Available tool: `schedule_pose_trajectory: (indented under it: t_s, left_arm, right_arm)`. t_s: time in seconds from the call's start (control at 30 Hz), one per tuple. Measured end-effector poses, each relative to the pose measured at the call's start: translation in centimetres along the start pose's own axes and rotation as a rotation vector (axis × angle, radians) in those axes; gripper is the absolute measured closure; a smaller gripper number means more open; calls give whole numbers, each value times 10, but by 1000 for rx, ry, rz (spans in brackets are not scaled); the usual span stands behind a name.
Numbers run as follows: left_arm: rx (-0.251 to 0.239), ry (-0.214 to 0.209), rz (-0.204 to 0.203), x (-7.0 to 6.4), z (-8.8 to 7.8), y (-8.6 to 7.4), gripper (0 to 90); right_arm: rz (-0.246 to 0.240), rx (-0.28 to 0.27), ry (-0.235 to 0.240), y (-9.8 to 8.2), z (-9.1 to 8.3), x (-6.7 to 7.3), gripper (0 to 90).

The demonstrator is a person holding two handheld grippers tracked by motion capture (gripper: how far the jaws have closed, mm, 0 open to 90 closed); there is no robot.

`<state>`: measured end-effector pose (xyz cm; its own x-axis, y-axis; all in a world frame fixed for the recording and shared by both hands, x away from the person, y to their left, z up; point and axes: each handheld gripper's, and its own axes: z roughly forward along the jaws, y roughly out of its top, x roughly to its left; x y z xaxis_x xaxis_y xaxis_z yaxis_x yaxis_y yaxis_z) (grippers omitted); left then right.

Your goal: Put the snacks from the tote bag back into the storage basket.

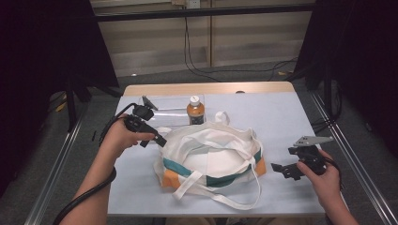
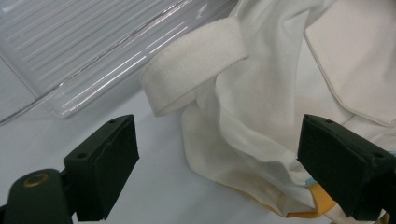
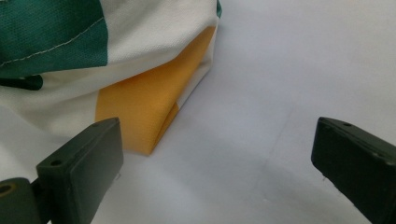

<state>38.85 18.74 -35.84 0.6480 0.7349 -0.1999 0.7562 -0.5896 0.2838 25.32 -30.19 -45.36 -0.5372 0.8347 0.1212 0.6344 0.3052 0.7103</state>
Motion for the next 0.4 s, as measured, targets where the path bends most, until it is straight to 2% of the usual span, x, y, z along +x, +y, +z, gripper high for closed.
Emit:
schedule_pose_trajectory:
  t_s: [0.07,0.27,0.4]
  left_arm:
    - [-2,3,5,2,0,-4,121]
    - [-58,-10,-9,2,4,-19,119]
    - [-94,-3,-1,2,12,-32,107]
  right_arm:
    - [0,1,1,0,0,0,21]
    - [3,-2,1,0,-1,0,21]
    - [38,-51,1,-1,-4,-3,21]
